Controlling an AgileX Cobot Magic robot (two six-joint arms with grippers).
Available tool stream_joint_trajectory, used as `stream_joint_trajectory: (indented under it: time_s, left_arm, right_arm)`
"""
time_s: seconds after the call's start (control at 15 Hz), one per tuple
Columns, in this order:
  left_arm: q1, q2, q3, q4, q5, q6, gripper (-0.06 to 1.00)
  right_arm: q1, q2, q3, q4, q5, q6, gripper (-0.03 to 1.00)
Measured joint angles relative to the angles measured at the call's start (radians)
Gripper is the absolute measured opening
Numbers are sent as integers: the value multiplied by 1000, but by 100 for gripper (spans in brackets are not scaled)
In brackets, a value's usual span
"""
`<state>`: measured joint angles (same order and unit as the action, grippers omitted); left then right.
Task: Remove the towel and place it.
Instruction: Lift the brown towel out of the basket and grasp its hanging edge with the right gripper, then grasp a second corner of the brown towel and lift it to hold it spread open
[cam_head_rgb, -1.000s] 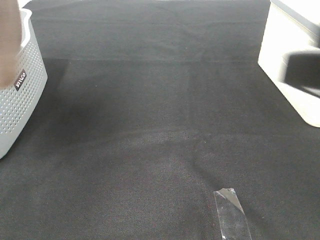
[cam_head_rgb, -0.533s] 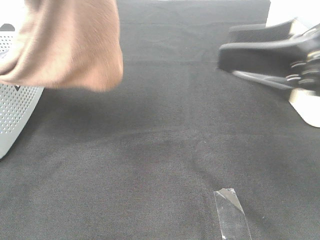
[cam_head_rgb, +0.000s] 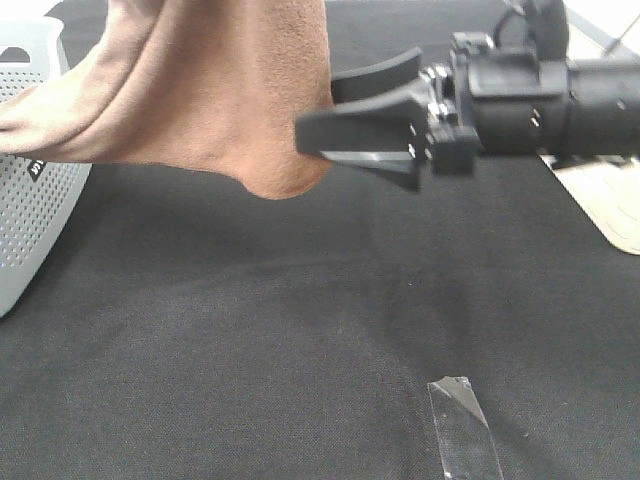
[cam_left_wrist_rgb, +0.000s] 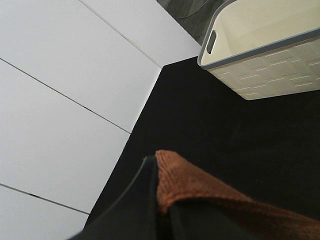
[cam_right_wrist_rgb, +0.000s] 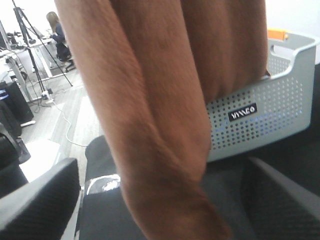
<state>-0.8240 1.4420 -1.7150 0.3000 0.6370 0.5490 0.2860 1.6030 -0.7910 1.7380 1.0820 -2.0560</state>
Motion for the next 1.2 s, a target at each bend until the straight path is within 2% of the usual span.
stream_joint_trajectory:
  time_s: [0.2,0.33,0.47,0.6,0.93,1.13,1.2]
  left_arm:
    - [0,0,0,-2,-2,-34,0]
    - [0,0,0,-3,-6,-55,0]
    - [0,0,0,-3,-7,-59,0]
    - [0,0,0,-3,-7,-63,0]
    - [-1,0,0,20,49,-63,0]
    - [-3,0,0,24,82,-64,0]
    - [-3,0,0,25,88,-77,0]
  right_arm:
    - [83,13,-15,7,-14,1,83]
    - [127,49,-21,3,-68,-1,83]
    - [132,69,-23,3,-108,-1,83]
    - [132,70,-23,3,-139,-1,78]
    - [132,70,-23,4,-144,-1,39]
    - [132,70,-23,4,-91,11,21]
    - [132,70,-23,4,-84,33,12]
